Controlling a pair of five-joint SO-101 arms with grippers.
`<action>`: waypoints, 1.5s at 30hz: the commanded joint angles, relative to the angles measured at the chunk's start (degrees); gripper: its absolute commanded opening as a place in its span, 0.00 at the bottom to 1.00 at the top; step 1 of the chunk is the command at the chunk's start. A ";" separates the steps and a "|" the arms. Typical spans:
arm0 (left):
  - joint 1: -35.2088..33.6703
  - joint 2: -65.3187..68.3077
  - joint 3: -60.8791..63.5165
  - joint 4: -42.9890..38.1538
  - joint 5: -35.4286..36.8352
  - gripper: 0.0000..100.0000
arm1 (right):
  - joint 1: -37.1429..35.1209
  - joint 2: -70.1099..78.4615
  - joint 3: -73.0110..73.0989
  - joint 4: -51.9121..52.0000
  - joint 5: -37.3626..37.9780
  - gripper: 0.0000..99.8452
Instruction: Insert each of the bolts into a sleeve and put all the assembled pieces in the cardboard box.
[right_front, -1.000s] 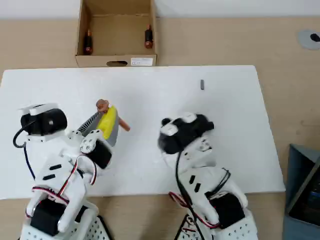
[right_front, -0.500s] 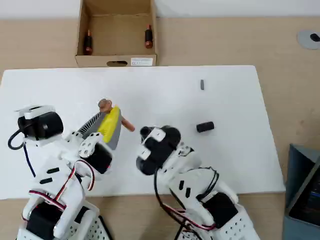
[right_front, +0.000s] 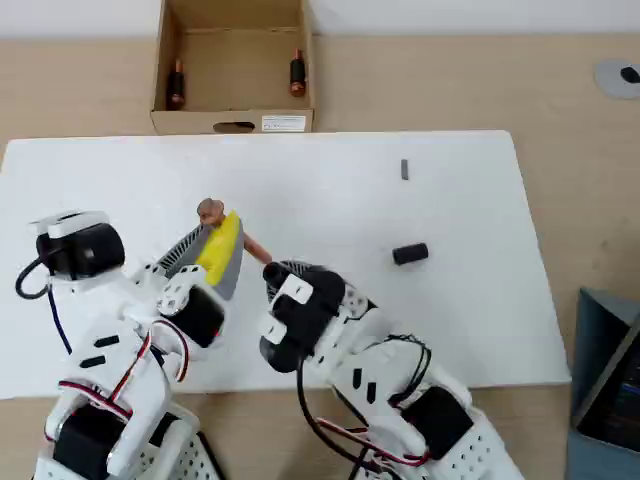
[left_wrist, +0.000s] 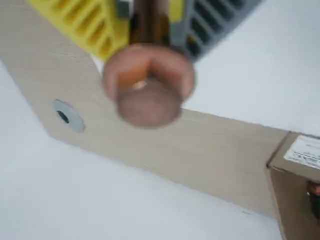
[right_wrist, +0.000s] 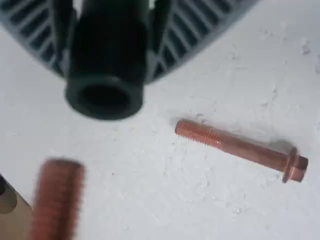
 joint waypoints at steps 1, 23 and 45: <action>0.53 -0.48 0.97 -0.97 0.70 0.00 | -0.66 -7.08 -1.63 -4.22 0.62 0.01; 11.08 -0.57 4.57 10.37 0.62 0.00 | -0.66 -7.08 -2.77 -5.98 3.52 0.01; 8.88 -0.48 1.85 16.70 0.09 0.22 | -0.66 -7.08 -2.68 -5.71 3.52 0.01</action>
